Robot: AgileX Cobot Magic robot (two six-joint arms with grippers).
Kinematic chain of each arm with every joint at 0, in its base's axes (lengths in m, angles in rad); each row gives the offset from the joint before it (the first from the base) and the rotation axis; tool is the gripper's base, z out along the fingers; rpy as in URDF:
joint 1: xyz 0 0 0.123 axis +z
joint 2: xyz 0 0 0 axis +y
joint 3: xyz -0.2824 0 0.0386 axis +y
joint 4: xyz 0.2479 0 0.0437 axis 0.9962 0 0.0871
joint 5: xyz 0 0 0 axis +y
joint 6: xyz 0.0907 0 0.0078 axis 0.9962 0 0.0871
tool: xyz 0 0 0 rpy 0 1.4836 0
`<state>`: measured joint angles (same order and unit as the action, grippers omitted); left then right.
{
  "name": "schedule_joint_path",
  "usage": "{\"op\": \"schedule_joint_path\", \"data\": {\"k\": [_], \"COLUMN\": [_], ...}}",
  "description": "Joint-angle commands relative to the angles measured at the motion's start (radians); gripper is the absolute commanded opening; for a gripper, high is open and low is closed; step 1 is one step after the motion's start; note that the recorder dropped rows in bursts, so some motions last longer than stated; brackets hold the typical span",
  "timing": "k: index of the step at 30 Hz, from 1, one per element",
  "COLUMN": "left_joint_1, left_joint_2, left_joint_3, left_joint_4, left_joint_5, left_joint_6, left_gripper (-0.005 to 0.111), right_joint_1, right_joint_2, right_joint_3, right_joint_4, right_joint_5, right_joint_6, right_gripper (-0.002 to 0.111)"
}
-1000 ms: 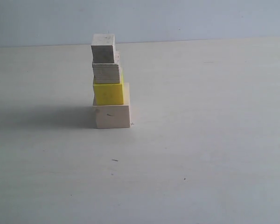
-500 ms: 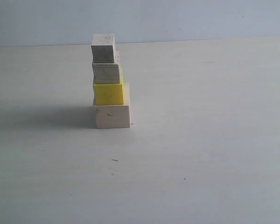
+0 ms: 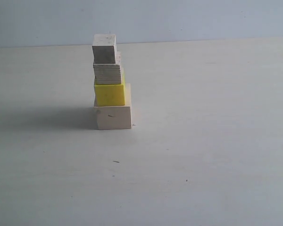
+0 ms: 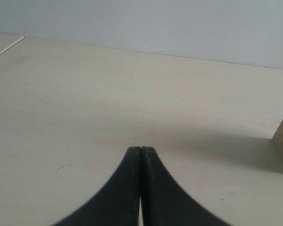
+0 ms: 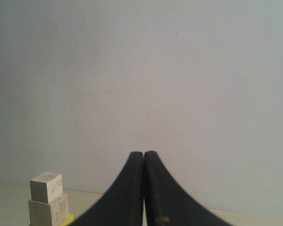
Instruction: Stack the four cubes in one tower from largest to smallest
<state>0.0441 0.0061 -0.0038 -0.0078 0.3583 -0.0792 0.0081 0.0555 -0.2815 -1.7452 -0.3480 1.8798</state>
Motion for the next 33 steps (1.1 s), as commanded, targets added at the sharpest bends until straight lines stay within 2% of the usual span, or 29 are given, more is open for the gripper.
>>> {"op": "schedule_joint_path", "data": {"k": [1, 33], "left_joint_1": [-0.006, -0.006], "left_joint_2": [-0.006, -0.006], "left_joint_3": [0.004, 0.004], "left_joint_4": [0.003, 0.002], "left_joint_5": [-0.005, -0.005], "left_joint_6": [-0.005, -0.003], "left_gripper": [0.0, 0.0], "right_joint_1": [-0.002, -0.002], "right_joint_2": [0.003, 0.003], "right_joint_3": [0.004, 0.004], "right_joint_4": [0.001, 0.001], "right_joint_5": [-0.002, -0.002], "right_joint_6": [0.005, 0.005], "right_gripper": [0.0, 0.0]}}
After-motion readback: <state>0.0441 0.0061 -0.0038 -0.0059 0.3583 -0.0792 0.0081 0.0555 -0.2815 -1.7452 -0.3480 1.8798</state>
